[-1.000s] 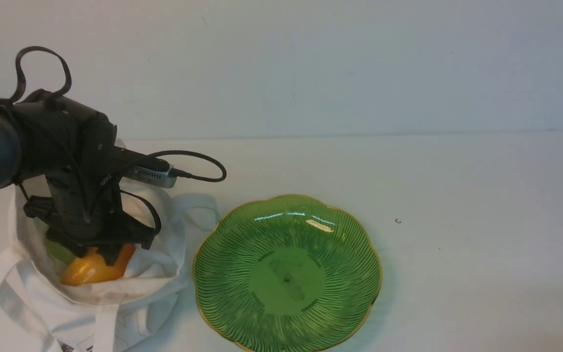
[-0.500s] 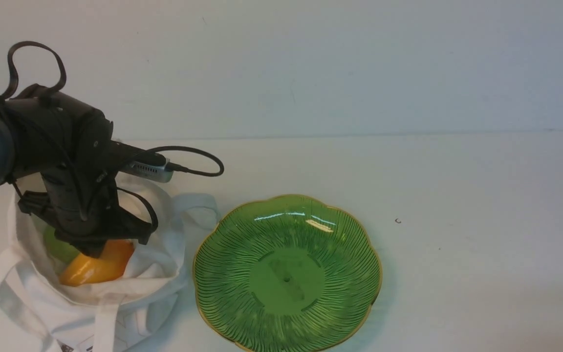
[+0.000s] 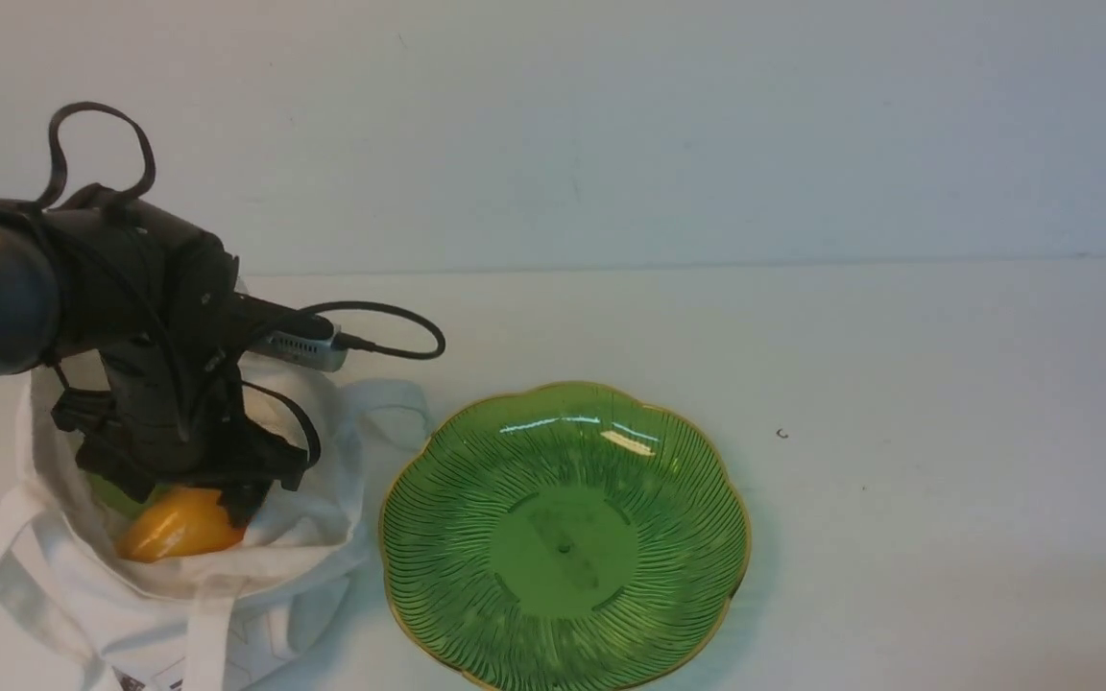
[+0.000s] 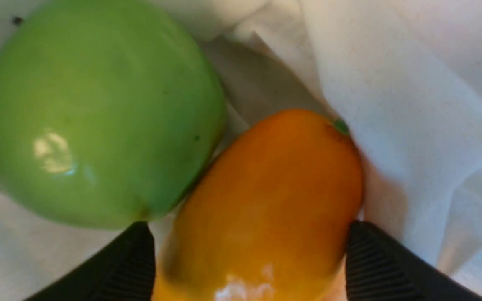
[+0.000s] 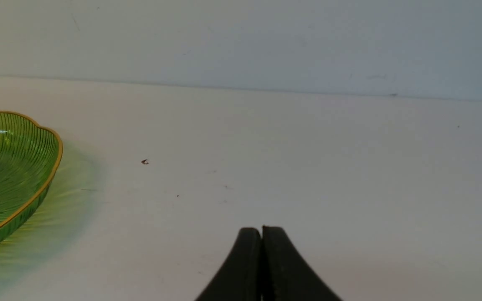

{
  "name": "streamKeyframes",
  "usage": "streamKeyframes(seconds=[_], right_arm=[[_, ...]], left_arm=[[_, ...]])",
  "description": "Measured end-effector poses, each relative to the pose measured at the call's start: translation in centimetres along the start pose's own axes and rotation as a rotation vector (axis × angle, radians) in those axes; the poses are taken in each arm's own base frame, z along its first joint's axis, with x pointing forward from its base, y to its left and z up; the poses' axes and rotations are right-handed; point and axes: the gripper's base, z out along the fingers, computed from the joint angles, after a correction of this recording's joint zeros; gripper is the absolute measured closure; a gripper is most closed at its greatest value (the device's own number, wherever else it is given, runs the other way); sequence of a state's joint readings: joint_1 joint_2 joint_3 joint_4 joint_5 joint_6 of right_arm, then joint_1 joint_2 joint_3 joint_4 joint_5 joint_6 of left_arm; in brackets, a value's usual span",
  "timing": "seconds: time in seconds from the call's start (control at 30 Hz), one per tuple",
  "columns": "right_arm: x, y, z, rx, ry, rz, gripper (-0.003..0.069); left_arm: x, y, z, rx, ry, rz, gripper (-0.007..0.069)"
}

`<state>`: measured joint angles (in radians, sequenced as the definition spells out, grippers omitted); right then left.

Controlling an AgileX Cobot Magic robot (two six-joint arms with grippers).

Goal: Take the fruit out of the cloth bag on the white table and place them on a plate.
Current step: 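Reach into the cloth bag and grasp the fruit inside with the left gripper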

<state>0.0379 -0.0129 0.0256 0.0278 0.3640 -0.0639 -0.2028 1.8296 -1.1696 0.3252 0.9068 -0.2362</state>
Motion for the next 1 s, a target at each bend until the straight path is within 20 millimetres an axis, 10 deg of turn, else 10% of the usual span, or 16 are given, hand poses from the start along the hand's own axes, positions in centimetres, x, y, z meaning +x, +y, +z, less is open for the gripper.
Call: streamKeyframes(seconds=[0.67,1.0], right_arm=[[0.0,0.0,0.0,0.000,0.000,0.000,0.0674],[0.0,0.0,0.0,0.000,0.000,0.000,0.0674]], left_arm=[[-0.5,-0.2,1.2,-0.017,0.022,0.021,0.0125],[0.6,1.4,-5.0,-0.001,-0.141,-0.032,0.0125]])
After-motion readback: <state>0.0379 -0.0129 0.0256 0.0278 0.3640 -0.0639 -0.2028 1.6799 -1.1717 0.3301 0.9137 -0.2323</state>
